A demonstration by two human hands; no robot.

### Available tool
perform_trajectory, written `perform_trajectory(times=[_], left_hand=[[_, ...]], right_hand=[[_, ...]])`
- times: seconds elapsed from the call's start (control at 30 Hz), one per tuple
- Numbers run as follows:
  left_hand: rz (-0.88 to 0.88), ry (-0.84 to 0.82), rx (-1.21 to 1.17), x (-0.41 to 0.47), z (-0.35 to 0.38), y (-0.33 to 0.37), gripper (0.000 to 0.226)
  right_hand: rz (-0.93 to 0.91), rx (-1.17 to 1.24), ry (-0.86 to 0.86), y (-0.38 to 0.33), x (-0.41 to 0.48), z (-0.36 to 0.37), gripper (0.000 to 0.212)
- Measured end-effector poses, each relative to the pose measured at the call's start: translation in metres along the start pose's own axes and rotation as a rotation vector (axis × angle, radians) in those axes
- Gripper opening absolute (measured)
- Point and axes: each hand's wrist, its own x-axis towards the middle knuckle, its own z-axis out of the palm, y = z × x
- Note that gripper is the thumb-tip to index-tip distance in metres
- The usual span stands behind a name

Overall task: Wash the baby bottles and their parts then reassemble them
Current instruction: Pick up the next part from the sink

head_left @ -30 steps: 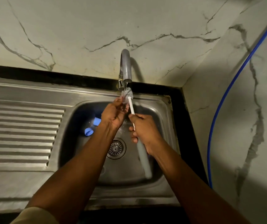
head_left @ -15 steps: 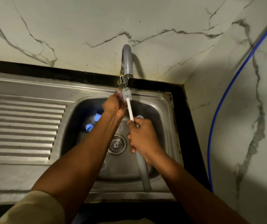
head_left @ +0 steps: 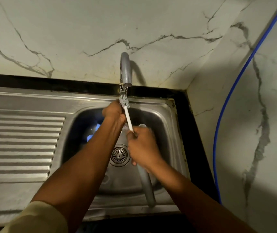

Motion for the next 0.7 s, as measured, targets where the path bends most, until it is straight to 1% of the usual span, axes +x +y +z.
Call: perform_trajectory(times=[0.03,0.07,0.13,0.17,0.2,0.23,0.33,0.37,0.43,0.5,0.57,0.7], left_hand=[[-0.026,-0.022,-0.041,0.009,-0.001,0.0,0.018],[-0.076,-0.018,-0.064,0.005,0.0,0.001,0.021],[-0.087,-0.064,-0.133,-0.01,0.005,0.001,0.011],[-0.101,-0.107,-0.169,-0.013,0.008,-0.002,0.012],[-0.114,-0.138,-0.226,-0.023,0.01,-0.003,0.02],[-0.116,-0.175,-0.296,-0.033,0.011,-0.004,0.022],[-0.07,-0.266,-0.388,-0.034,-0.007,-0.014,0.009],[-0.064,-0.282,-0.403,-0.034,-0.012,-0.015,0.008],[-0.056,-0.257,-0.418,-0.032,-0.016,-0.017,0.009],[-0.041,-0.208,-0.437,-0.031,-0.014,-0.014,0.01],[-0.025,-0.177,-0.424,-0.029,-0.009,-0.01,0.006],[0.015,-0.198,-0.383,-0.038,0.003,-0.007,0.012]], right_hand=[[0.002,-0.011,-0.011,0.001,-0.005,0.0,0.022],[0.008,-0.002,0.0,0.001,-0.003,-0.002,0.022],[0.025,0.051,0.047,-0.005,0.01,-0.009,0.025],[0.043,0.091,0.058,-0.009,0.016,-0.013,0.026],[0.066,0.143,0.059,-0.013,0.02,-0.017,0.027],[0.086,0.2,0.053,-0.014,0.021,-0.019,0.026],[0.138,0.326,0.003,-0.016,0.015,-0.02,0.022],[0.159,0.359,-0.011,-0.016,0.013,-0.019,0.021],[0.178,0.377,-0.034,-0.013,0.007,-0.015,0.022],[0.142,0.285,-0.044,-0.007,-0.003,-0.005,0.023],[0.089,0.212,-0.035,-0.003,-0.009,0.0,0.024],[0.117,0.239,0.035,-0.016,0.01,-0.013,0.025]])
